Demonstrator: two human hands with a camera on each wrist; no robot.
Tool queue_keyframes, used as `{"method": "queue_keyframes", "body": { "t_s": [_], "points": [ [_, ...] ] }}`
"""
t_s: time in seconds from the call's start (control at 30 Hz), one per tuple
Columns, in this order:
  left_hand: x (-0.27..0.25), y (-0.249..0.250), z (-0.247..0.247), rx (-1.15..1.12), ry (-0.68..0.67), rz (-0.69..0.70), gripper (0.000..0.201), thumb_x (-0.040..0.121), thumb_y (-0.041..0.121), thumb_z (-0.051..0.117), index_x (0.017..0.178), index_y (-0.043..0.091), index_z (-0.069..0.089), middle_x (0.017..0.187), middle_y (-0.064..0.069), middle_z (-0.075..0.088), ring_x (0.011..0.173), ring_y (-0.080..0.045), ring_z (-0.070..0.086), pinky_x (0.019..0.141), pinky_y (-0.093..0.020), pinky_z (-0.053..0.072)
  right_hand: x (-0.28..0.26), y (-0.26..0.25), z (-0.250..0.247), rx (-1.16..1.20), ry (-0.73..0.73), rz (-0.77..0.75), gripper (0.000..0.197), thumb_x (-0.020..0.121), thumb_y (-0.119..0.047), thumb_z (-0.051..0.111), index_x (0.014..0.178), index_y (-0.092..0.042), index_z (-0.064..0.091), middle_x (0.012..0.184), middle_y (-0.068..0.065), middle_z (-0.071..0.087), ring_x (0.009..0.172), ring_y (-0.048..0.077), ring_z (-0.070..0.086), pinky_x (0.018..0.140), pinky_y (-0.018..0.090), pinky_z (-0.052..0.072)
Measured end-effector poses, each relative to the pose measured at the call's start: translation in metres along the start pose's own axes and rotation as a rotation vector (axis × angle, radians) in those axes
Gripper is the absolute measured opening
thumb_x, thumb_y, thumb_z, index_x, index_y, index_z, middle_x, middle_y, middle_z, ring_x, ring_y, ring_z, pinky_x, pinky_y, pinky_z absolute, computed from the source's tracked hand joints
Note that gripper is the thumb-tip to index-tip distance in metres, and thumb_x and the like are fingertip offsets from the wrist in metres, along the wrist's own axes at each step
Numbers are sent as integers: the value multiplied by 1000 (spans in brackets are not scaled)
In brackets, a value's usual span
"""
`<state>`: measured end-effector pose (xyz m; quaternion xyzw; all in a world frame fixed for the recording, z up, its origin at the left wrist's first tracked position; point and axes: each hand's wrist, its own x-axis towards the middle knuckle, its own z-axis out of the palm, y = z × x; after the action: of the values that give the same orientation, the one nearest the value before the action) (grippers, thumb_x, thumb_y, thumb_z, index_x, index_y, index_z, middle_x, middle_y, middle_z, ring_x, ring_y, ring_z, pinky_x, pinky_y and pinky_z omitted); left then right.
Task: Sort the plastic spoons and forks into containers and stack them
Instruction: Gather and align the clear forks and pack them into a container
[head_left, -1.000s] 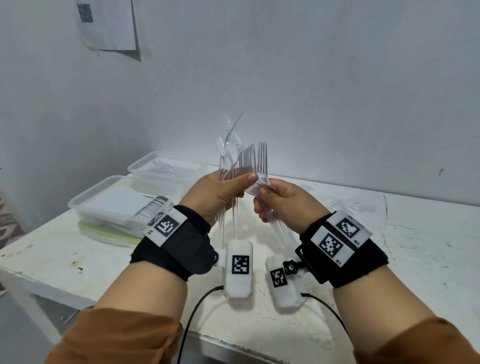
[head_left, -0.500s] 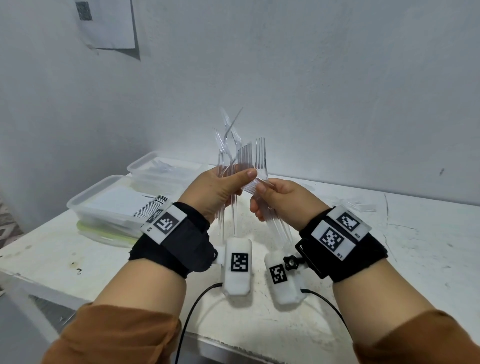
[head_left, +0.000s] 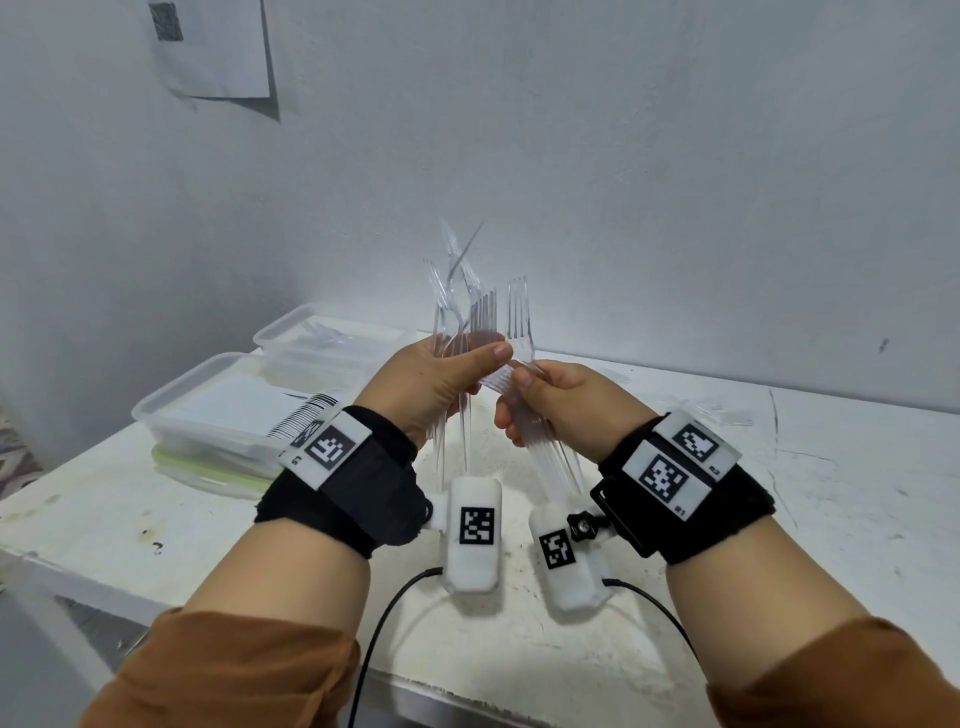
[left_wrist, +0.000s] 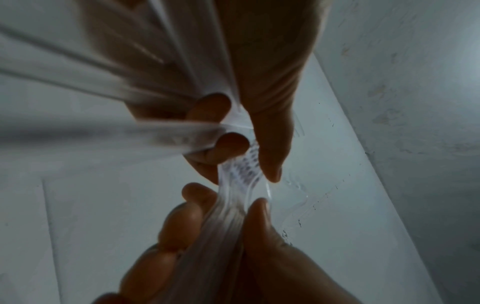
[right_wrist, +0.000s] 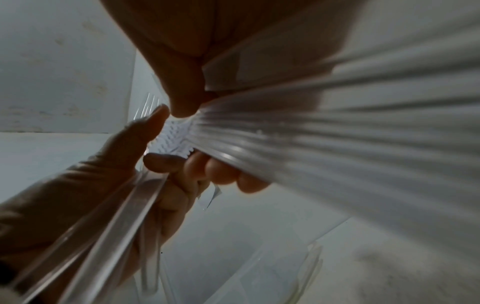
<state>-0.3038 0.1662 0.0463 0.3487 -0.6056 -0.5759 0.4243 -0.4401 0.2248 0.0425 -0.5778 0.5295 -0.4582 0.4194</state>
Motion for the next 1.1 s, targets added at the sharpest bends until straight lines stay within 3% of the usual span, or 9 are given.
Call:
{"method": "queue_keyframes", "body": {
  "t_s": [0.2, 0.3, 0.37, 0.53, 0.67, 0.77, 0.87, 0.97, 1.1],
  "points": [
    [2, -4, -3, -38, 22, 14, 17, 74, 30, 71, 87, 20, 67, 57, 8, 52, 48, -1, 45, 44, -12, 34, 0, -3, -1, 60, 2, 5, 24, 101, -15, 36, 90, -8, 57, 64, -4, 65, 57, 7, 59, 61, 19, 50],
    [3, -5, -6, -71, 56, 24, 23, 69, 34, 73, 88, 21, 68, 77, -3, 59, 49, 0, 46, 44, -13, 34, 2, -2, -6, 52, 110, 6, 24, 100, -17, 38, 111, -13, 60, 75, -3, 61, 75, 15, 59, 75, 30, 48],
    [3, -5, -9, -74, 69, 20, 19, 73, 32, 72, 88, 22, 68, 87, -7, 60, 49, 0, 47, 44, -13, 33, 2, -4, -11, 22, 216, 1, 26, 100, -16, 38, 115, -16, 59, 74, -3, 52, 67, 12, 52, 68, 27, 46],
    [6, 0, -11, -49, 48, 36, 36, 58, 41, 73, 87, 21, 67, 70, 5, 60, 48, 1, 47, 43, -13, 34, 4, -10, -15, -156, 234, 69, 13, 98, -32, 40, 108, -26, 45, 74, -4, 42, 57, 11, 34, 53, 22, 31],
    [9, 3, -10, -24, 43, 33, 34, 61, 39, 74, 89, 20, 68, 63, 10, 60, 49, -1, 47, 46, -15, 34, 10, -17, -9, -85, 188, 86, 13, 98, -26, 36, 88, -25, 45, 73, -3, 35, 53, 9, 27, 50, 22, 25],
    [10, 4, -10, -10, 29, 35, 39, 56, 44, 73, 88, 21, 68, 72, 5, 60, 55, -4, 48, 51, -19, 34, 10, -15, -9, -151, 184, -6, 25, 99, -25, 34, 84, -26, 54, 73, -6, 39, 57, 8, 33, 56, 22, 30],
    [11, 6, -8, -7, 17, 32, 20, 71, 33, 73, 85, 21, 67, 64, 5, 55, 49, -2, 46, 48, -16, 34, 9, -15, -8, -317, 155, -74, 26, 100, -28, 36, 88, -22, 58, 72, -11, 45, 65, 4, 42, 69, 24, 36],
    [13, 7, -6, 1, 16, 43, 10, 77, 28, 71, 80, 21, 65, 51, 11, 51, 41, 1, 43, 42, -12, 34, 9, -16, -7, -373, 144, -84, 29, 101, -26, 35, 79, -26, 54, 66, -11, 46, 60, 5, 42, 62, 19, 35],
    [15, 7, -5, 7, 14, 55, 24, 67, 34, 73, 84, 19, 65, 49, 12, 50, 40, 1, 43, 42, -11, 34, 11, -15, -9, -321, 38, -69, 29, 101, -25, 33, 91, -20, 60, 86, -10, 61, 80, 9, 53, 76, 26, 43]
  ]
}}
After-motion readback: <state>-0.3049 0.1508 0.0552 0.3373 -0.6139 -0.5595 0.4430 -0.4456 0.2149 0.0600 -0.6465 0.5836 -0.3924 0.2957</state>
